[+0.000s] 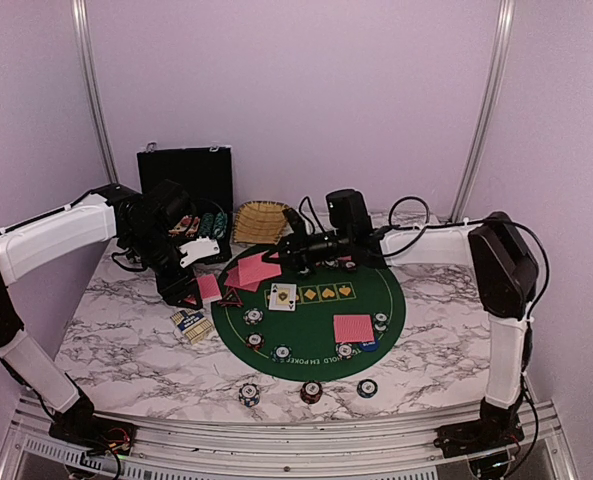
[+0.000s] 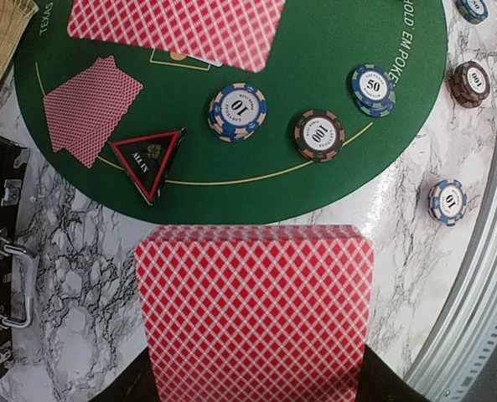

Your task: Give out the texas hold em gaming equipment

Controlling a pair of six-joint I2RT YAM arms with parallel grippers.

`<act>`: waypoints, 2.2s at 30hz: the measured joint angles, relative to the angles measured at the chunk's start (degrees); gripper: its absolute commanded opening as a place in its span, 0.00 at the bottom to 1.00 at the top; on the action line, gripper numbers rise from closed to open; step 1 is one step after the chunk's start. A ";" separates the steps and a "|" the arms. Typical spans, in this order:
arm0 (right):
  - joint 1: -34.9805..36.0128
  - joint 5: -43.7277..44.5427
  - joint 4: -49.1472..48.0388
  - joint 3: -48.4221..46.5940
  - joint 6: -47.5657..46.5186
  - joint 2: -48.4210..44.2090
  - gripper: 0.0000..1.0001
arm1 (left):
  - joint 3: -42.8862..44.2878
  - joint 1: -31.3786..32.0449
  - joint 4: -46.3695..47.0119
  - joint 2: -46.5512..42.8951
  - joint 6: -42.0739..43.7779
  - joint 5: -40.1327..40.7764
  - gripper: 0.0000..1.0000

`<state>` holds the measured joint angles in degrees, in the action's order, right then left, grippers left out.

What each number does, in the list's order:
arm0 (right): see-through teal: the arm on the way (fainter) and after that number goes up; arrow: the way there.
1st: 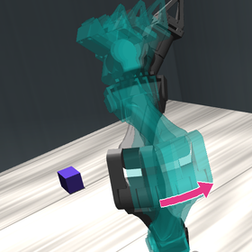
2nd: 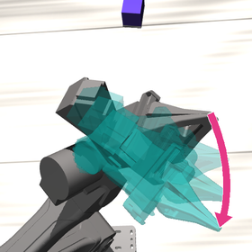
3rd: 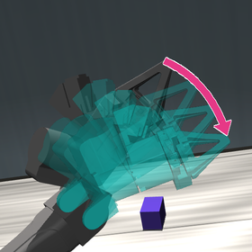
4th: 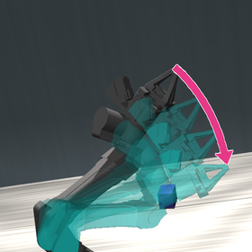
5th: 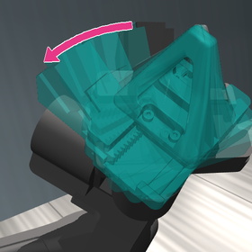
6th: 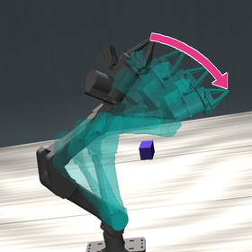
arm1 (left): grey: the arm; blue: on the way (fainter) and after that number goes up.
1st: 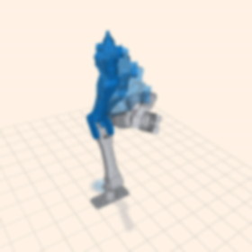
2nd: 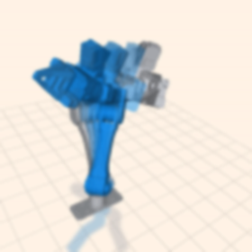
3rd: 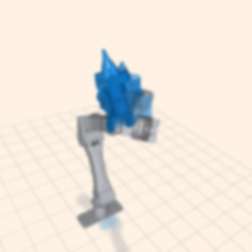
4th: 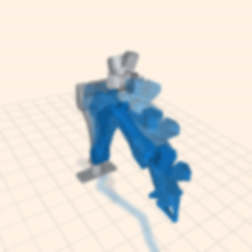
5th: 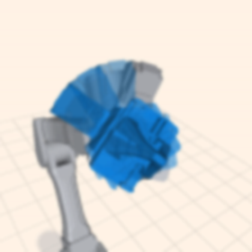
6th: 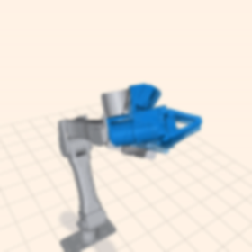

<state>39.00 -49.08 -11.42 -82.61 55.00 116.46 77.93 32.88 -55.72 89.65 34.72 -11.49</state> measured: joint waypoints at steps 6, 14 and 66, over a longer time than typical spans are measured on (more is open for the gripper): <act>-0.87 14.78 25.29 -14.86 -19.61 -0.17 0.00 | -0.44 -0.04 0.02 -0.02 0.00 0.04 0.00; 5.27 49.55 42.12 -26.71 -42.18 2.71 0.00 | -1.11 -0.57 0.02 -0.66 0.00 0.11 0.00; 18.14 81.20 32.92 -14.80 -71.32 14.93 0.54 | -1.70 -0.96 0.00 -1.64 0.17 0.04 0.00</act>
<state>57.14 32.12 21.50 -97.41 -16.32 131.39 76.23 31.92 -55.72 88.01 34.89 -11.44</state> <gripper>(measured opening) 0.491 0.651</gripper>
